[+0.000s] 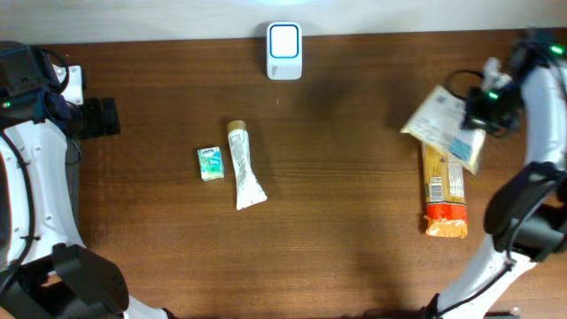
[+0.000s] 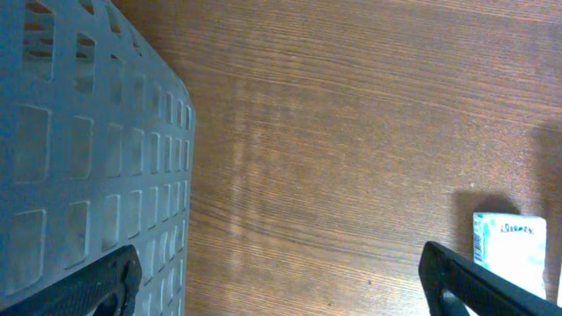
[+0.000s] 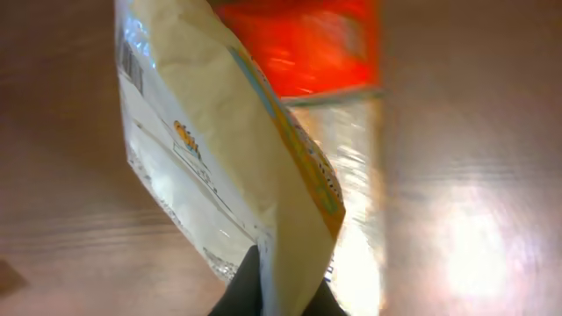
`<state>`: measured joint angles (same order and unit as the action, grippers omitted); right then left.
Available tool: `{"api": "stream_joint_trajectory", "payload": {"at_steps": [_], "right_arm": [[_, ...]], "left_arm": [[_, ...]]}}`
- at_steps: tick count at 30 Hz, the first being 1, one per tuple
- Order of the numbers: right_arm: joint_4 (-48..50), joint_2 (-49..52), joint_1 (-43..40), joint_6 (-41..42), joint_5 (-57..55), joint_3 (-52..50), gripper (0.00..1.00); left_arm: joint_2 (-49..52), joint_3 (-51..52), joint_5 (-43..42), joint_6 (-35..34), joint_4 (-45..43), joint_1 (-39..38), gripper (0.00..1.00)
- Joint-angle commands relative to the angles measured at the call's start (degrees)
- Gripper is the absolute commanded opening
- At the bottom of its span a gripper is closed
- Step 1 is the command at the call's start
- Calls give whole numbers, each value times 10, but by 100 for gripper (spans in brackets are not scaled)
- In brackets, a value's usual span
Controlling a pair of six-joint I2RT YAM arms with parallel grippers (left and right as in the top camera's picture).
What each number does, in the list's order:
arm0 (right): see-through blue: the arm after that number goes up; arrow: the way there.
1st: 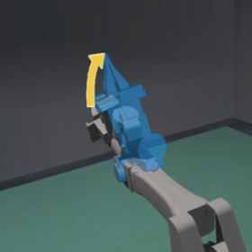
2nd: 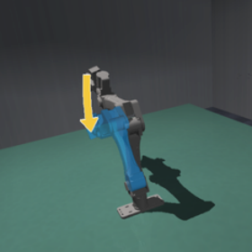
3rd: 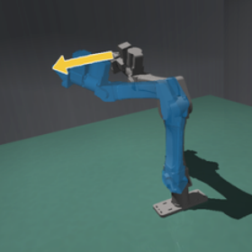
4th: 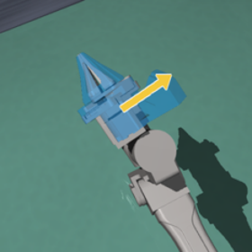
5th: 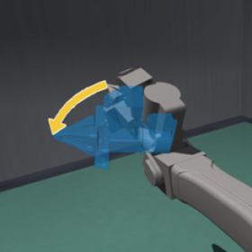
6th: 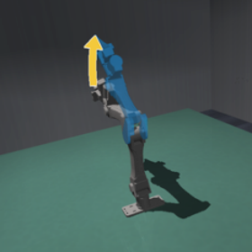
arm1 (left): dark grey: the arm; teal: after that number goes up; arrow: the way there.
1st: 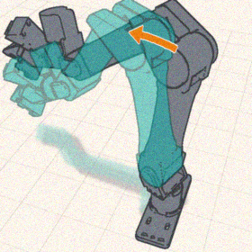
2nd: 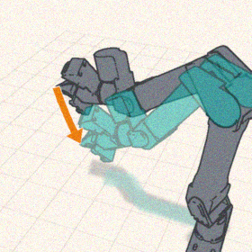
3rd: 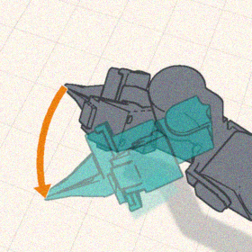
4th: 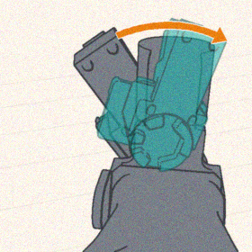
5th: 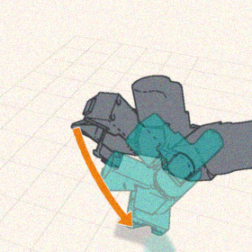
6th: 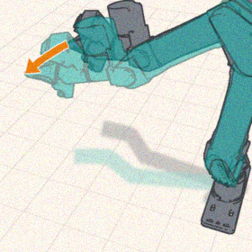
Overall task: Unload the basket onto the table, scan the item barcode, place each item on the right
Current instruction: 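Place the snack packet beside the pasta packet at right, then grasp the white tube with the right gripper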
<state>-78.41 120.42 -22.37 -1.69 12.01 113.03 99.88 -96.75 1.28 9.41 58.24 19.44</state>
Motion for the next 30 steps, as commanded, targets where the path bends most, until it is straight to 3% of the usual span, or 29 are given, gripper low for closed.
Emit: {"api": "stream_joint_trajectory", "payload": {"at_steps": [1, 2, 3, 8, 13, 16, 19, 22, 24, 27, 30], "right_arm": [[-17, -17, -33, 7, 59, -2, 51], [-27, -17, -35, 7, 63, -2, 65], [-36, -17, -35, 7, 71, -2, 70], [-69, -17, -7, -97, 256, -2, 77], [-23, -17, 146, -113, 246, -2, 78], [44, -17, 234, -22, 156, -2, 77], [81, -14, 289, -1, 173, -5, 71], [171, 10, 362, 58, 187, -32, 54], [194, 39, 417, 53, 201, -37, 57], [217, 91, 488, 50, 218, -37, 68], [246, 139, 528, 47, 258, -37, 69]], "left_arm": [[-2, -3, -5, 5, 0, 3, 99], [-1, -3, -4, 5, 0, 3, 99], [-2, -3, -5, 5, 0, 3, 99], [-2, -3, -5, 5, 0, 3, 99], [-2, -2, -5, 5, 0, 3, 99], [-1, -3, -5, 5, 0, 3, 99], [-1, -3, -5, 5, 0, 3, 99], [-2, -2, -5, 5, 0, 3, 99], [-1, -2, -5, 5, 0, 3, 99], [-2, -3, -5, 5, 0, 3, 99], [-1, -2, -5, 5, 0, 3, 99]]}}
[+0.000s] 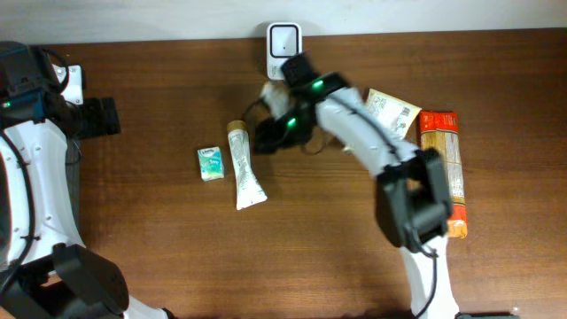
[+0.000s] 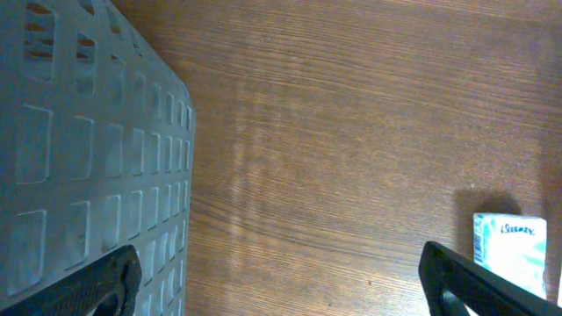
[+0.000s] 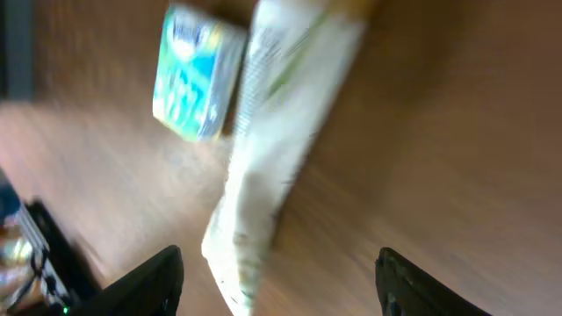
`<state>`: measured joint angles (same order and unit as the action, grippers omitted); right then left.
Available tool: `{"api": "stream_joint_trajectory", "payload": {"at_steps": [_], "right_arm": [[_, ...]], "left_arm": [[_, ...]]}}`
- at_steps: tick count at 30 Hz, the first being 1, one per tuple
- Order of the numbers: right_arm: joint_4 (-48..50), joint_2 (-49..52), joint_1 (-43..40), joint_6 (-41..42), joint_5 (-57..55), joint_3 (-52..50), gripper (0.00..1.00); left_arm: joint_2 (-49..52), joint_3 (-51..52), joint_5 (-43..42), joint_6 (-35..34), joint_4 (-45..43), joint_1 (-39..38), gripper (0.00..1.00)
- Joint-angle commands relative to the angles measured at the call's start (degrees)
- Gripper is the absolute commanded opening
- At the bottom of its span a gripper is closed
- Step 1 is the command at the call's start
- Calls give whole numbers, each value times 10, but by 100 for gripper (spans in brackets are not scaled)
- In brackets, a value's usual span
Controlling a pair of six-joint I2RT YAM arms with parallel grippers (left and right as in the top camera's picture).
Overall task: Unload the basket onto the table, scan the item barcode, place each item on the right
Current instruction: 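Grasp the white tube with the right gripper, then hold the white tube over the scanner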
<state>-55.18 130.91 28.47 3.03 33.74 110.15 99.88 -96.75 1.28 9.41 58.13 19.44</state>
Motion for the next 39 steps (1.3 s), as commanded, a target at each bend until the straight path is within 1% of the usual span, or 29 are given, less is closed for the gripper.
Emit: {"api": "stream_joint_trajectory", "payload": {"at_steps": [1, 2, 4, 5, 6, 8, 9, 10, 12, 13, 14, 16, 19, 22, 25, 28, 29, 30, 31, 32, 33, 34, 35, 36, 39], "right_arm": [[20, 45, 25, 0, 53, -9, 69], [24, 57, 30, 0, 57, -9, 69], [30, 76, 32, 6, 57, -9, 62], [34, 88, 32, 17, 59, -9, 54], [38, 104, 32, 31, 67, -9, 40], [38, 109, 29, 35, 74, -9, 16], [38, 107, 26, 35, 81, -8, 7], [38, 105, 22, 35, 82, -7, 4], [25, 84, 6, 30, 83, -2, 4], [9, 63, -4, 10, 83, 2, 4], [-6, 32, -14, -12, 83, 3, 4], [-25, -23, -32, -30, 83, 4, 4], [-49, -141, -70, -58, 82, 4, 4], [-66, -222, -98, -58, 81, 4, 4], [-80, -262, -106, -70, 81, 4, 4], [-80, -270, -105, -84, 77, 4, 4], [-68, -269, -104, -88, 55, 4, 4], [-44, -269, -97, -82, -2, 4, 4], [-12, -269, -89, -60, -83, 4, 4], [24, -266, -77, -56, -169, 4, 4], [73, -258, -59, -56, -288, 4, 4], [108, -250, -47, -61, -373, 4, 4], [156, -231, -28, -92, -468, 4, 4], [208, -204, -14, -153, -546, 4, 4], [391, -99, -3, -335, -691, 4, 4]], "left_arm": [[-2, -2, -4, 5, 1, 3, 99], [-1, -3, -4, 5, 1, 3, 99], [-2, -3, -5, 5, 1, 3, 99], [-2, -3, -5, 5, 1, 3, 99], [-1, -2, -5, 5, 1, 3, 99], [-1, -2, -4, 5, 1, 3, 99], [-2, -3, -5, 5, 0, 3, 99], [-1, -3, -5, 5, 1, 3, 99], [-2, -3, -4, 5, 1, 3, 99], [-2, -2, -5, 5, 1, 3, 99], [-2, -3, -4, 5, 1, 3, 99], [-2, -3, -4, 5, 1, 3, 99], [-2, -3, -5, 5, 1, 3, 99], [-2, -2, -4, 5, 1, 3, 99], [-2, -2, -5, 5, 1, 3, 99], [-2, -3, -5, 5, 1, 3, 99], [-2, -2, -5, 5, 1, 3, 99], [-1, -2, -5, 5, 1, 3, 99], [-2, -3, -5, 5, 1, 3, 99], [-2, -3, -5, 5, 1, 3, 99], [-1, -3, -5, 5, 1, 3, 99], [-2, -2, -5, 5, 1, 3, 99], [-1, -3, -4, 5, 1, 3, 99], [-1, -3, -4, 5, 1, 3, 99], [-1, -2, -5, 5, 1, 3, 99]]}}
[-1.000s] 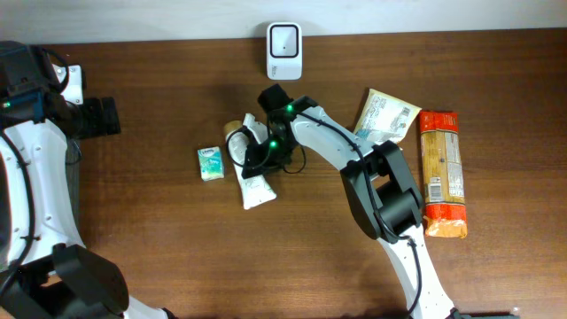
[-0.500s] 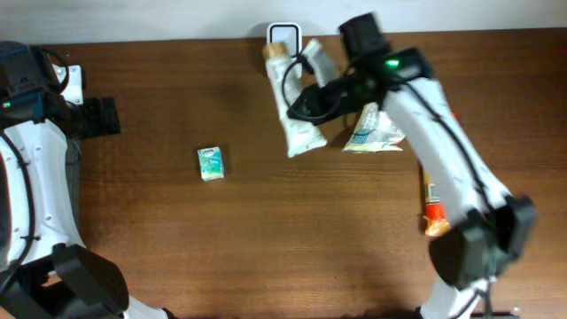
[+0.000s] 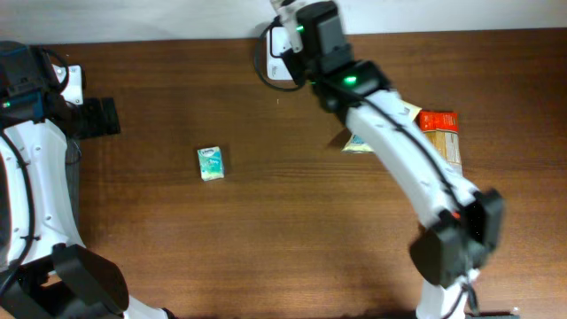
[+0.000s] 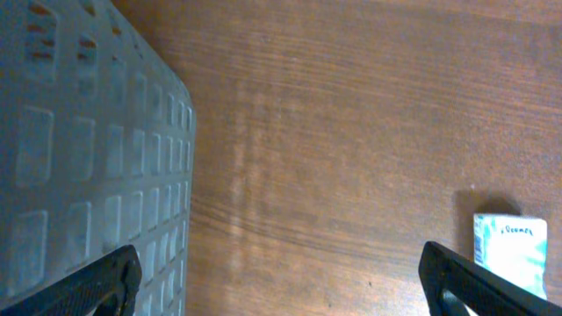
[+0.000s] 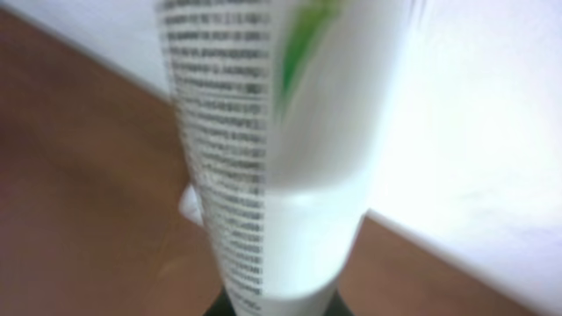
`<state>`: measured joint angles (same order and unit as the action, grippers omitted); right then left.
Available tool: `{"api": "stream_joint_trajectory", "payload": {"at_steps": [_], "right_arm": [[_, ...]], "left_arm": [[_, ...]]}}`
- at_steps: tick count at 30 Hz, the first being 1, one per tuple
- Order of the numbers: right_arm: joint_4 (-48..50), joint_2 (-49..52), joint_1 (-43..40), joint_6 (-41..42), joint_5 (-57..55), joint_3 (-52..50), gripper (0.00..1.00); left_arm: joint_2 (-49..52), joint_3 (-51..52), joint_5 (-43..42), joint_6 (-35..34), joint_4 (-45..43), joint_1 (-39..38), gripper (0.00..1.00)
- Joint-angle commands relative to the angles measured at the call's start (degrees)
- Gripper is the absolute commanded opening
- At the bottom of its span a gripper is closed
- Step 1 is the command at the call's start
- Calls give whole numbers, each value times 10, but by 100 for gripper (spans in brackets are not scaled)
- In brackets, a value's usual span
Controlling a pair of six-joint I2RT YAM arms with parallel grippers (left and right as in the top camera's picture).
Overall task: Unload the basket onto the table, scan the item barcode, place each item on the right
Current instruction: 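Hold the white tube over the scanner, then place the tube on the pile at right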
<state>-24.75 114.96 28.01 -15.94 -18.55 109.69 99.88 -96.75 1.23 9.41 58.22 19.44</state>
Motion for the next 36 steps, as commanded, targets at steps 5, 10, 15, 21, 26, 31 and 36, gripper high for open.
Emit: {"api": "stream_joint_trajectory", "payload": {"at_steps": [5, 10, 15, 21, 26, 31, 36], "right_arm": [[341, 195, -8, -371, -252, 9, 4], [387, 269, -21, -473, -257, 9, 4], [391, 270, -21, -472, -257, 9, 4], [441, 269, -6, -473, -257, 9, 4], [424, 239, 4, -444, -323, 9, 4], [105, 125, 31, -226, -232, 9, 4], [-144, 12, 3, 78, -6, 9, 4]], "left_arm": [[-2, -3, -4, 5, 0, 3, 99], [-1, -3, -4, 5, 0, 3, 99], [-2, -3, -4, 5, 0, 3, 99], [-2, -3, -4, 5, 0, 3, 99], [-2, -2, -4, 5, 0, 3, 99], [-2, -3, -4, 5, 0, 3, 99], [-1, -2, -4, 5, 0, 3, 99]]}}
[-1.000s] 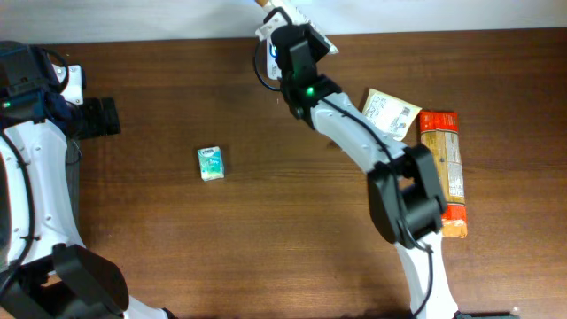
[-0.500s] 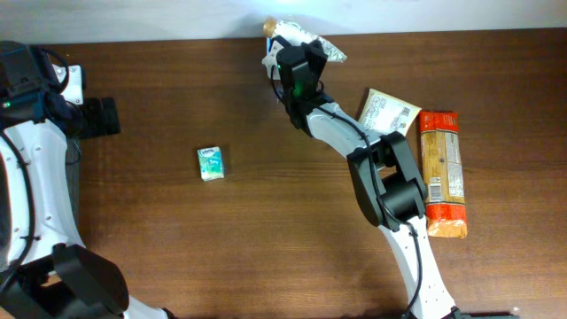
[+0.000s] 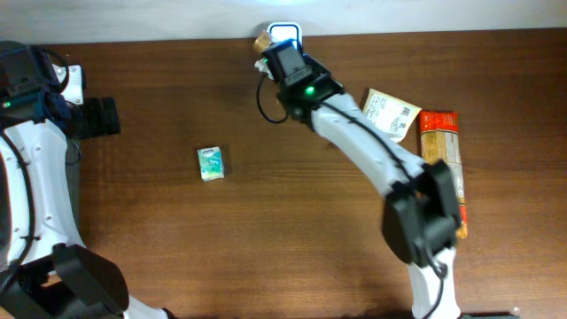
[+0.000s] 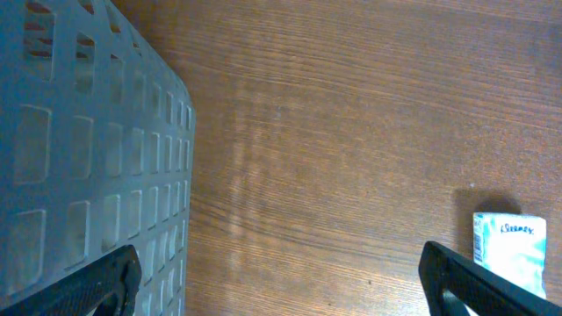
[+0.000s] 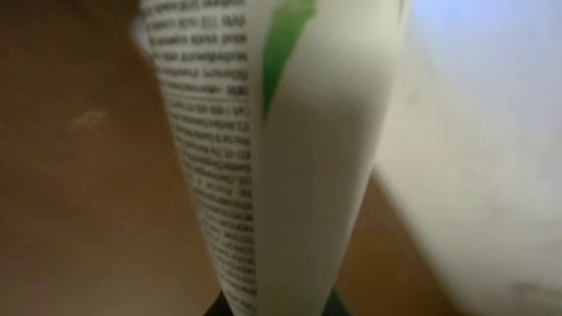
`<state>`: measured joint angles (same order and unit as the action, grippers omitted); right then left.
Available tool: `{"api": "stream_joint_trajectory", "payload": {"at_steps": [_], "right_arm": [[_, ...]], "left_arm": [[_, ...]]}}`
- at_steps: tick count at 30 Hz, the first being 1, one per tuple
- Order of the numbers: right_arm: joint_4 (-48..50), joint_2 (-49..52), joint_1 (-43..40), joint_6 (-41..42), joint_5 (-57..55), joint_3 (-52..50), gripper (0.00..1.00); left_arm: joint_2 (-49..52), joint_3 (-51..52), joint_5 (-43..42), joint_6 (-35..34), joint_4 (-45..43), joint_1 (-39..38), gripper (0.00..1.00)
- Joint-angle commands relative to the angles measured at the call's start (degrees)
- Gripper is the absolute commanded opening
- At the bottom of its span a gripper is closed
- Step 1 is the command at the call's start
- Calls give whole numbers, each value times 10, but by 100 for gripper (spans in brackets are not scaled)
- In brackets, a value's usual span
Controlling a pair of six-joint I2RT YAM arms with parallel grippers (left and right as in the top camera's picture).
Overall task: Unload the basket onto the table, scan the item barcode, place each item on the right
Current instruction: 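Place the tube on the pile at right, then grasp the green Kleenex tissue pack with the right gripper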
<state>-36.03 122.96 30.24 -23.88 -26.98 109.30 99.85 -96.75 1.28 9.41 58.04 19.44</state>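
Observation:
A white tube with a green mark and small print fills the right wrist view, and my right gripper is shut on its lower end. Overhead, that gripper is at the table's far edge. The tube's tan cap pokes out just left of the white scanner, which the arm partly hides. Any barcode on the tube is hidden from every view. My left gripper is open over bare table at the far left.
A small green tissue pack lies left of centre, also by my left gripper's right finger. A snack bag and an orange pasta pack lie at the right. A grey basket stands at the left.
My right gripper, still shut on the tube, has shifted slightly left and toward me at the scanner; the tube's cap now shows left of the scanner. The left arm is unmoved.
My right gripper first held the snack bag above the pasta pack at the right. Then the bag lay beside the pasta and the gripper was open over the tube mid-table. Later the tube was off the table, held at the scanner, where it stays.

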Motion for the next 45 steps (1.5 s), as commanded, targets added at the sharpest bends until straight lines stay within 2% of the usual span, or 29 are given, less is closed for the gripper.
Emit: {"api": "stream_joint_trajectory", "payload": {"at_steps": [1, 3, 4, 9, 14, 21, 22, 25, 26, 28, 29, 30, 33, 35, 36, 38, 40, 43, 45], "right_arm": [[-107, -85, -48, 287, 136, 12, 4], [-167, -82, -78, 389, 192, 12, 4], [-214, -65, -111, 442, 262, 6, 4], [-208, 13, -166, 441, 369, -38, 4], [-256, 42, -200, 437, 360, -41, 4], [-353, 42, -314, 436, 211, -41, 4], [-359, 42, -325, 436, 211, -41, 7], [-379, 41, -337, 402, 224, -39, 41], [-389, 40, -334, 395, 224, -31, 46], [-431, 39, -327, 386, 222, 19, 60], [-457, 38, -323, 376, 223, 53, 95], [-482, 38, -320, 375, 223, 87, 99], [-563, 38, -301, 348, 253, 220, 99], [-564, 38, -284, 322, 335, 252, 99], [-543, 39, -266, 301, 421, 251, 99], [-475, 41, -217, 288, 500, 223, 98], [-388, 41, -148, 289, 522, 173, 89], [-239, 41, -47, 334, 520, 94, 81], [-134, 41, 19, 355, 489, 43, 72]], "left_arm": [[-1, -3, -5, 5, 2, 3, 99], [-1, -2, -5, 5, 2, 3, 99], [-1, -3, -5, 5, 2, 3, 99], [-1, -2, -5, 5, 2, 3, 99], [-1, -3, -4, 5, 2, 3, 99], [-1, -2, -5, 5, 2, 3, 99], [-1, -3, -4, 5, 2, 3, 99], [-1, -3, -4, 5, 2, 3, 99], [-1, -3, -4, 5, 2, 3, 99], [-1, -3, -4, 5, 2, 3, 99], [-1, -3, -5, 5, 2, 3, 99], [-1, -3, -4, 5, 2, 3, 99], [-1, -3, -5, 5, 2, 3, 99], [-1, -3, -5, 5, 2, 3, 99], [-1, -3, -5, 5, 1, 3, 99], [-1, -3, -5, 5, 2, 3, 99], [-1, -3, -5, 5, 2, 4, 99], [-1, -3, -5, 5, 2, 4, 99], [-1, -2, -5, 5, 2, 4, 99]]}}
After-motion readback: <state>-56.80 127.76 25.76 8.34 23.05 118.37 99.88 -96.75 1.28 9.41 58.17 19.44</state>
